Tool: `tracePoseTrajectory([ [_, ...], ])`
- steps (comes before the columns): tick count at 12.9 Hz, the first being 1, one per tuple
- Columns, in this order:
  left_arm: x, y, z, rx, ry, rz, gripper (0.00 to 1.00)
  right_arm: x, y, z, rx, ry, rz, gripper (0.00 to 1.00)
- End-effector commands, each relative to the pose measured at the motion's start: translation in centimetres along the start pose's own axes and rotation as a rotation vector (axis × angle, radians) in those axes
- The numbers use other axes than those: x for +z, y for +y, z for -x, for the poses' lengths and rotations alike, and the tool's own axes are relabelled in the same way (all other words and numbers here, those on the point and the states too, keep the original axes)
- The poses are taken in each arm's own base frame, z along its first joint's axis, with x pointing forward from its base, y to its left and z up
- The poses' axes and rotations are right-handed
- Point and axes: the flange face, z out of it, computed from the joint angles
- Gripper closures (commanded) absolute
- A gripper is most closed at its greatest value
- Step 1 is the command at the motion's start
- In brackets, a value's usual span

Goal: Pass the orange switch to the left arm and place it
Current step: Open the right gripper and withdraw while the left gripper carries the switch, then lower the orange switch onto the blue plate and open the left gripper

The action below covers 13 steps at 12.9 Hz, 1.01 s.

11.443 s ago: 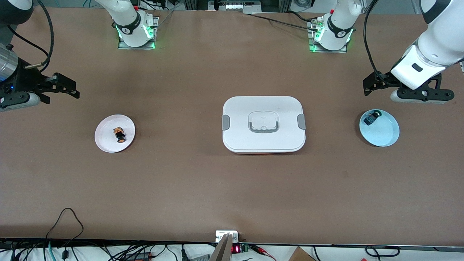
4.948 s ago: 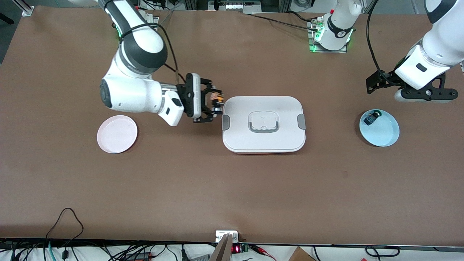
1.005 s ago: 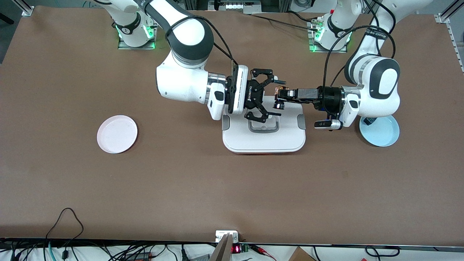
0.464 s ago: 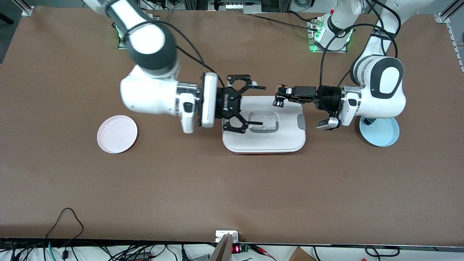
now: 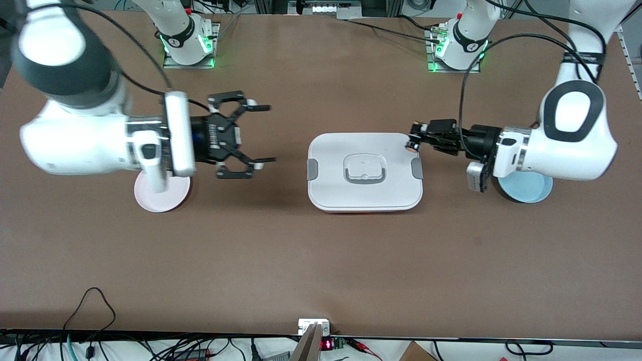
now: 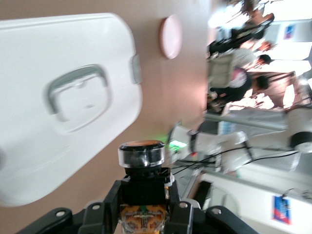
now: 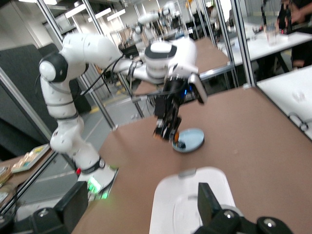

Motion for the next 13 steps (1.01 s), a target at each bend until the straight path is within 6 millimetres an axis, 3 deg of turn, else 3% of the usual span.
tracePoseTrajectory([
  [1,-2.4,-0.4,-1.0,0.095,-0.089,-0.181,0.72,-3.8,-4.5,2.1,0.085,-0.133,0.052,0.00],
  [3,-3.2,-2.1,-0.4,0.178,-0.164,-0.325,0.72,-5.1,-7.0,4.8,0.160,-0.242,0.106,0.00],
  [6,-5.3,-5.1,0.3,0.354,-0.309,-0.576,0.73,-6.9,-9.2,6.2,0.268,-0.435,0.234,0.00],
  [8,-6.8,-7.0,0.9,0.429,-0.416,-0.699,0.73,-8.4,-9.1,7.4,0.377,-0.559,0.339,0.00],
  [10,-7.8,-10.0,0.9,0.512,-0.530,-0.774,0.72,-9.7,-8.7,8.7,0.508,-0.658,0.448,0.00],
  [13,-8.7,-15.9,1.5,0.654,-0.656,-0.852,0.72,-11.5,-8.4,10.3,0.727,-0.739,0.617,0.00],
])
